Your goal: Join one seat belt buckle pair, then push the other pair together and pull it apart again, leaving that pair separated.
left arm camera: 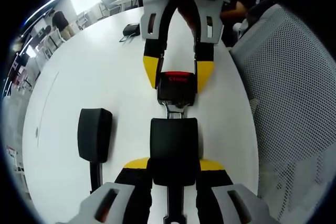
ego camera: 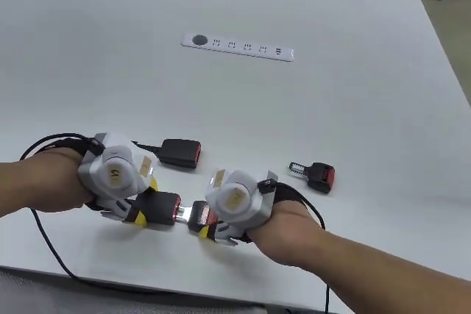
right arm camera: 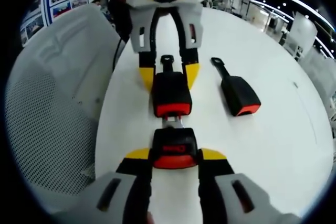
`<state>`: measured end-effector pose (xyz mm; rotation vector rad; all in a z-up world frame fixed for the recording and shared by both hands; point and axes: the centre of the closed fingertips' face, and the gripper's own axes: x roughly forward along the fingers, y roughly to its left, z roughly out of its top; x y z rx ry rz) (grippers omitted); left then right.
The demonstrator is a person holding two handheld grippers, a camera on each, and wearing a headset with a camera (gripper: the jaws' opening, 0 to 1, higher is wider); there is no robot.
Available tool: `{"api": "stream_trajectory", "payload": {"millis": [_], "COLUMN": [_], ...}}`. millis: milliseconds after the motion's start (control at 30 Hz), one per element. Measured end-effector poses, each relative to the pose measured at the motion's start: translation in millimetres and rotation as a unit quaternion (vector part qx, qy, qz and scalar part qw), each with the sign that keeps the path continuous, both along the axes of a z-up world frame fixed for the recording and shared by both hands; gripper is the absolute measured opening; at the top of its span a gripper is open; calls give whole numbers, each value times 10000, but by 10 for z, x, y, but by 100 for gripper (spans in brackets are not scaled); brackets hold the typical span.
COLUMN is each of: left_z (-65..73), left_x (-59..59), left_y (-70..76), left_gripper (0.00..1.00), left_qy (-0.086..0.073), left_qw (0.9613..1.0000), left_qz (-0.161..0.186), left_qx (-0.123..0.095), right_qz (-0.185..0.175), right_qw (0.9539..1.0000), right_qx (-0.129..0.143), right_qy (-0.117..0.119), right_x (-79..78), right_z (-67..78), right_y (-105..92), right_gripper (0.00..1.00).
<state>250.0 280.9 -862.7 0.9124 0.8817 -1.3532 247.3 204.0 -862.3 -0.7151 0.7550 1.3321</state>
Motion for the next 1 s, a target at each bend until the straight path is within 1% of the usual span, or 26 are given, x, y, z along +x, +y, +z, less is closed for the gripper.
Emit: {"api": "stream_trajectory", "payload": {"millis": [100, 200, 400, 533, 567, 667, 733, 833, 900, 1000], "left_z": [-1, 0, -13, -15, -10, 9, 8, 16, 28, 43], "left_x": [1, -9, -11, -19, -14, -17, -1, -6, -13, -21], "left_y": [-10, -26, -27, -34, -54, -65, -41, -20, -4, -12], "left_gripper": [32, 32, 31, 31, 31, 31, 31, 31, 31, 31], "left_qy": [60, 116, 115, 94, 73, 84, 84, 86, 78, 99], "left_qw": [10000, 9999, 9999, 9999, 9999, 9999, 9998, 9998, 9997, 9997], "left_qz": [-7, -1, -13, -90, -109, -148, -153, -163, -193, -75], "left_qx": [-27, -49, -85, -30, -43, 21, 28, -26, -123, -190], "right_qz": [2, -2, -35, -28, -47, -35, -43, -15, 179, 235], "right_qw": [10000, 10000, 10000, 10000, 10000, 10000, 10000, 10000, 9997, 9994], "right_qx": [-20, 47, 60, 62, 12, 38, 21, -7, -90, -193], "right_qy": [-11, -36, -35, -34, -16, -25, -36, -40, -127, -163], "right_x": [7, 2, 18, 23, 24, 43, 41, 47, 43, 48], "right_z": [3, 16, 11, 17, -6, -14, -18, -29, -24, -23], "right_y": [37, 111, 140, 177, 174, 166, 174, 171, 162, 136], "right_gripper": [32, 32, 32, 31, 31, 31, 31, 32, 32, 31]}}
